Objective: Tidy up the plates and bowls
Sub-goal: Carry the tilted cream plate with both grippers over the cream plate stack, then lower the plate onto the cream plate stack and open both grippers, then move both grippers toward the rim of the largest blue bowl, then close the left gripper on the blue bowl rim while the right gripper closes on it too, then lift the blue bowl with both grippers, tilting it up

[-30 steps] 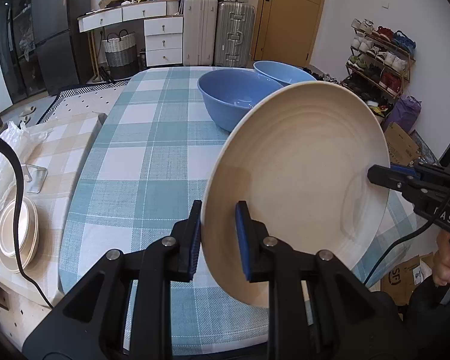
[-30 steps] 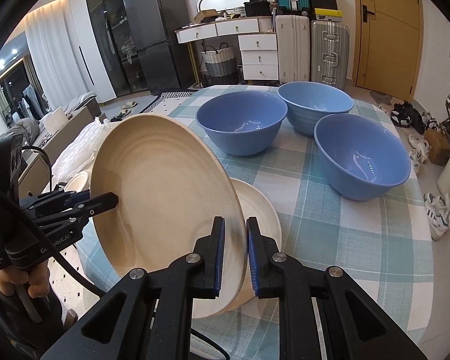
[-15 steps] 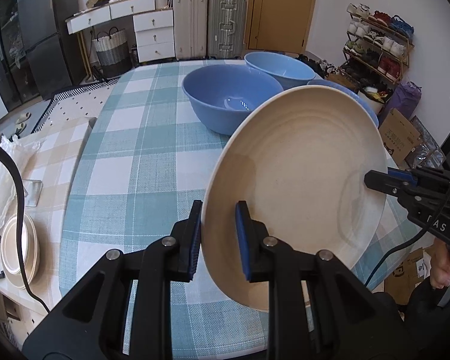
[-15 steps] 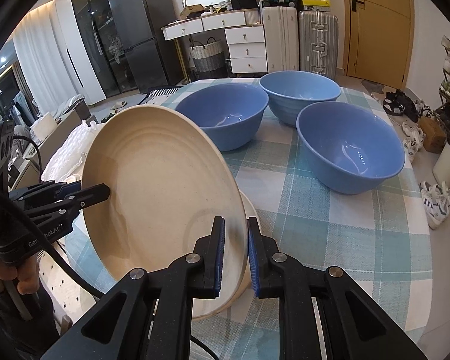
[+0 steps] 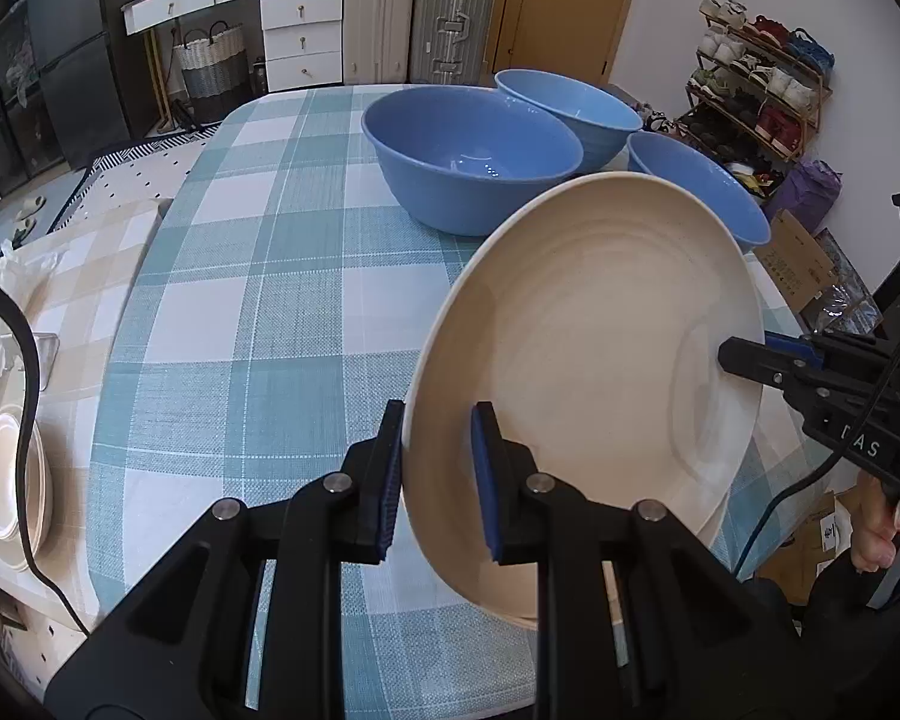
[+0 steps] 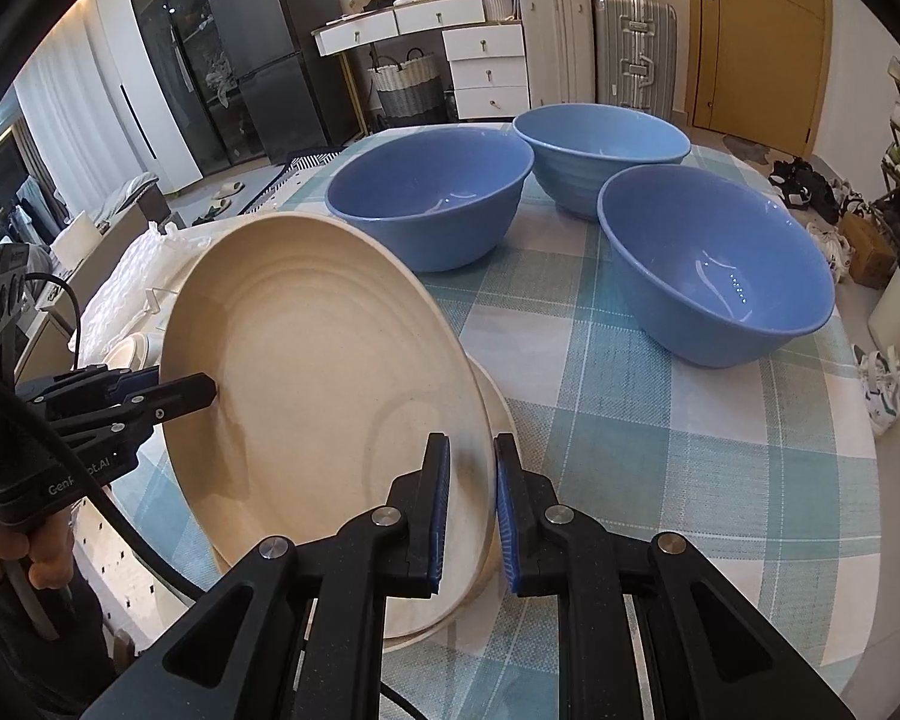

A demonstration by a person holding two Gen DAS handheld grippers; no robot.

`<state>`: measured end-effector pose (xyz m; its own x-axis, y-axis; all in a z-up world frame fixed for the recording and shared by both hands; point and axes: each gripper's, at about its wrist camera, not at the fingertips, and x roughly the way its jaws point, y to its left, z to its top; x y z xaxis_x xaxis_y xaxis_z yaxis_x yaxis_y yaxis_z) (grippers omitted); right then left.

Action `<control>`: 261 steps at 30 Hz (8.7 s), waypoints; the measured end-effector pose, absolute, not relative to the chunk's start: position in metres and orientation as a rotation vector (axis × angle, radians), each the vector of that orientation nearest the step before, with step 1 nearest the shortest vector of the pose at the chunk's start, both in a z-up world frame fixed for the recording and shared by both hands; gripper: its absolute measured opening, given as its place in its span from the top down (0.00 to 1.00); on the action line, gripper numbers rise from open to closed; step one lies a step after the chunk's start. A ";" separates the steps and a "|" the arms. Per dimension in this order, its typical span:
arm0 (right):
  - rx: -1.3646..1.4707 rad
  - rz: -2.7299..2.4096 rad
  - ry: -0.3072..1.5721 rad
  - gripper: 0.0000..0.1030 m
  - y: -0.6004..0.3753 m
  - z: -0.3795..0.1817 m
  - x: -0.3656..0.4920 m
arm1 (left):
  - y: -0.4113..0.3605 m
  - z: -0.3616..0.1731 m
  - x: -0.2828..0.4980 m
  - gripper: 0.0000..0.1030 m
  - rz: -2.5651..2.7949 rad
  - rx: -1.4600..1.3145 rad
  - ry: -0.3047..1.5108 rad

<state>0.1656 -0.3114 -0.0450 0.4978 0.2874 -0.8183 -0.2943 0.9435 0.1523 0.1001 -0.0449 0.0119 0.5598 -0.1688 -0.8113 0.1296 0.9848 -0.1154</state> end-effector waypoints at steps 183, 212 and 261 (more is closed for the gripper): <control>0.227 0.124 0.952 0.06 -0.491 -0.044 0.292 | -0.251 0.010 0.325 0.04 -0.355 0.056 0.979; 0.236 0.133 0.992 0.22 -0.492 -0.063 0.303 | -0.282 -0.009 0.309 0.29 -0.432 0.137 0.981; 0.120 0.180 0.882 0.74 -0.439 0.014 0.287 | -0.223 0.084 0.269 0.79 -0.370 0.094 0.843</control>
